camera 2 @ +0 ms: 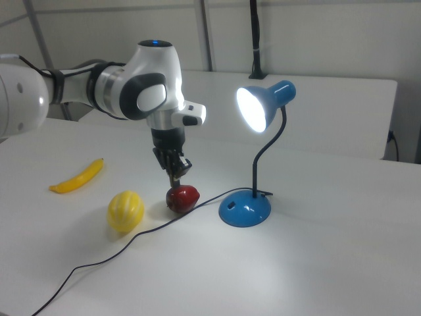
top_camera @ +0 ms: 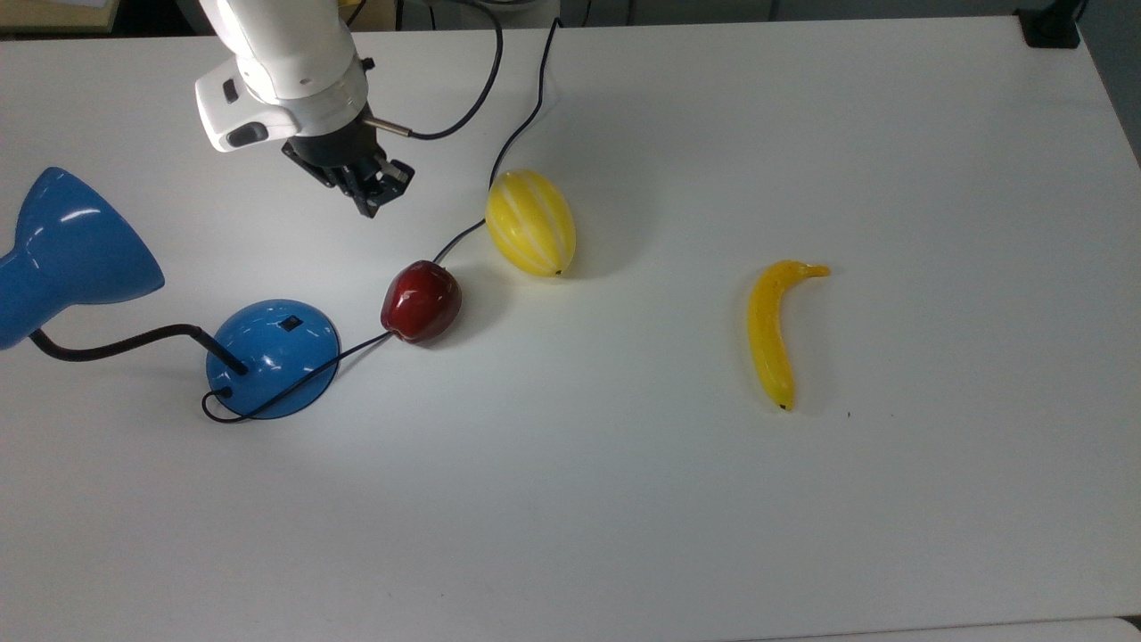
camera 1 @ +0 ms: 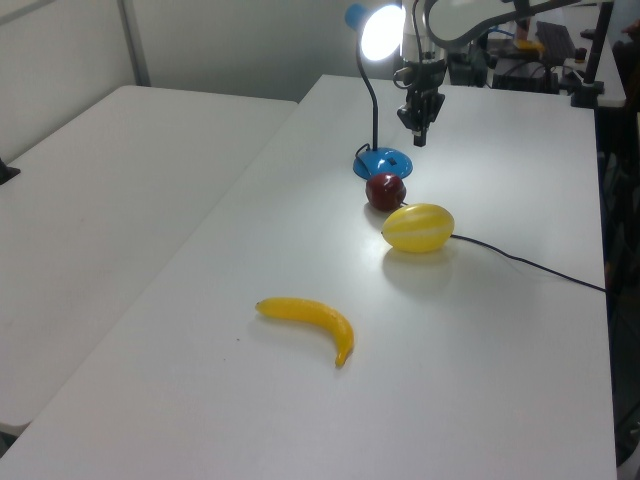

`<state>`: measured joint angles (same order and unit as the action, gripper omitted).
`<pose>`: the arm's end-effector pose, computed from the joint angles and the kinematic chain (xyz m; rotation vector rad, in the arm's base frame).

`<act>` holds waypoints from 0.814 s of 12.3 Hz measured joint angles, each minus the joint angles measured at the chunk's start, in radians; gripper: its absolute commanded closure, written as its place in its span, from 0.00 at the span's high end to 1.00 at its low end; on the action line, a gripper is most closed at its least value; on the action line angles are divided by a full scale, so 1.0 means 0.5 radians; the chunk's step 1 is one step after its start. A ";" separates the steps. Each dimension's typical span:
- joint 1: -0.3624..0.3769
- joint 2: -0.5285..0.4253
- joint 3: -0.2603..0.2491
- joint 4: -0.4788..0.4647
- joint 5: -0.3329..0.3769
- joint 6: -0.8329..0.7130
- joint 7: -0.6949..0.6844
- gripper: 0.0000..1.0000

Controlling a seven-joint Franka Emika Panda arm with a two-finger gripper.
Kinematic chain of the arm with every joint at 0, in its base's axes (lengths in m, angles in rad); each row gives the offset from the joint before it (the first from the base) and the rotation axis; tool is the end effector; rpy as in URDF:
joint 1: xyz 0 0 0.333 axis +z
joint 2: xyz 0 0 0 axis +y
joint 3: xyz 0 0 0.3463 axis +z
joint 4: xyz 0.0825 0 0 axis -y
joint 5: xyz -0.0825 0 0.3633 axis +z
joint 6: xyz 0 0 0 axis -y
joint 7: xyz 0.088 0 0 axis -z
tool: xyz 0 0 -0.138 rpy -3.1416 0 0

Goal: Turn on desk lamp

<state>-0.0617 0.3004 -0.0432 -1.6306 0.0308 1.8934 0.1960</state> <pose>0.6302 -0.0605 0.4475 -3.0892 0.4819 0.0594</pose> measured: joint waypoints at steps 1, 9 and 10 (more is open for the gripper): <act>0.024 -0.041 0.001 0.000 0.000 -0.090 -0.031 0.29; 0.063 -0.475 0.003 -0.043 0.003 -0.695 -0.548 1.00; 0.058 -0.517 0.002 -0.076 0.003 -0.695 -0.576 1.00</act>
<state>-0.0329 0.0419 -0.0420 -1.6687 0.0322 1.5458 -0.0920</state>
